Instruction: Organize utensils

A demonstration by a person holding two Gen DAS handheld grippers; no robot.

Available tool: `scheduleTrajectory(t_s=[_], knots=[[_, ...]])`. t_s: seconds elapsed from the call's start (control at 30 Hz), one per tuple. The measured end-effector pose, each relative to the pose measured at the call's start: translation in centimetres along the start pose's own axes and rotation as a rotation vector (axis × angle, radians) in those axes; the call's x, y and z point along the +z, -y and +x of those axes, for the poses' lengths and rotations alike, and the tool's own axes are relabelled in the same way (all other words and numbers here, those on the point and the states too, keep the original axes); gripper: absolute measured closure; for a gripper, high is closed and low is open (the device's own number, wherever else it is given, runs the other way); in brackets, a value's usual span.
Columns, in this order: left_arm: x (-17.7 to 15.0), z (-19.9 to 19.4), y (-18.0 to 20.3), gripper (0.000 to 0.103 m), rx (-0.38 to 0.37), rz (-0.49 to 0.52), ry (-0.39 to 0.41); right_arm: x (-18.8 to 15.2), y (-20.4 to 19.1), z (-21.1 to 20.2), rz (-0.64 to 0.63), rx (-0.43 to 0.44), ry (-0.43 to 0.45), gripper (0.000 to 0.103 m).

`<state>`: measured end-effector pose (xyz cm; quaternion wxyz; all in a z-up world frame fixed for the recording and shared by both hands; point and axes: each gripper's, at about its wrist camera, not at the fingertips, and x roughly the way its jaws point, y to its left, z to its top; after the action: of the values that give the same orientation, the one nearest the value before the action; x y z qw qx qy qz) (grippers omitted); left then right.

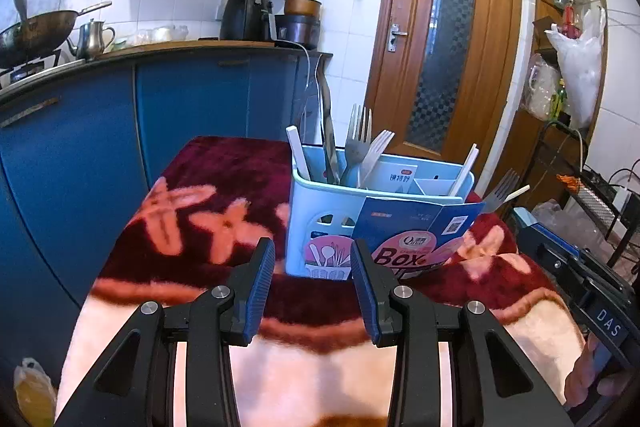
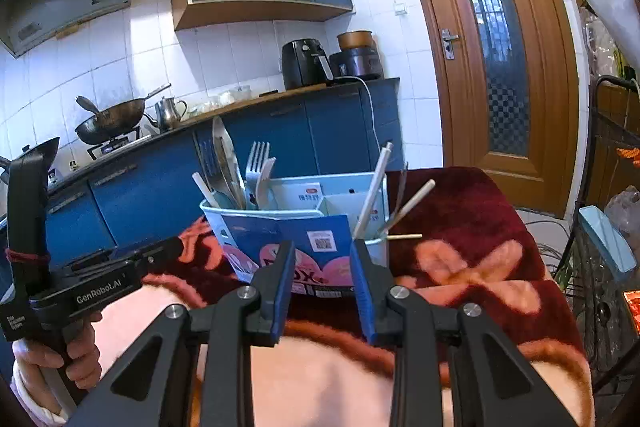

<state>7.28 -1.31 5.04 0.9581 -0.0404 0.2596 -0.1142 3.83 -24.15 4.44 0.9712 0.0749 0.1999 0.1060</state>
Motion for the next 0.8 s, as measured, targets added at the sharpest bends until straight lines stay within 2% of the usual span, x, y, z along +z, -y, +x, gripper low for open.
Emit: scheduleTrajectory(t_s=[0.17,0.3,0.43,0.63,0.8], knots=[[-0.2,0.4,-0.2,0.063,0.003,-0.005,-0.010,0.5,2.2,0.4,0.009,-0.034,-0.050,0.072],[-0.1,0.7,-0.3,0.063,0.012,-0.021,-0.021,1.5,5.1,0.9,0.021,-0.086,-0.087,0.072],[0.3,1.0,-0.3,0.063,0.023,-0.028,-0.029,2.3,8.7,2.5,0.076,-0.100,-0.151,0.072],[0.8,1.7,0.1,0.063,0.037,-0.044,-0.036,3.0,14.0,7.3,0.238,-0.051,-0.280,0.072],[1.0,2.2,0.1,0.063,0.040,-0.054,-0.043,3.4,15.5,11.0,0.253,-0.007,-0.359,0.072]])
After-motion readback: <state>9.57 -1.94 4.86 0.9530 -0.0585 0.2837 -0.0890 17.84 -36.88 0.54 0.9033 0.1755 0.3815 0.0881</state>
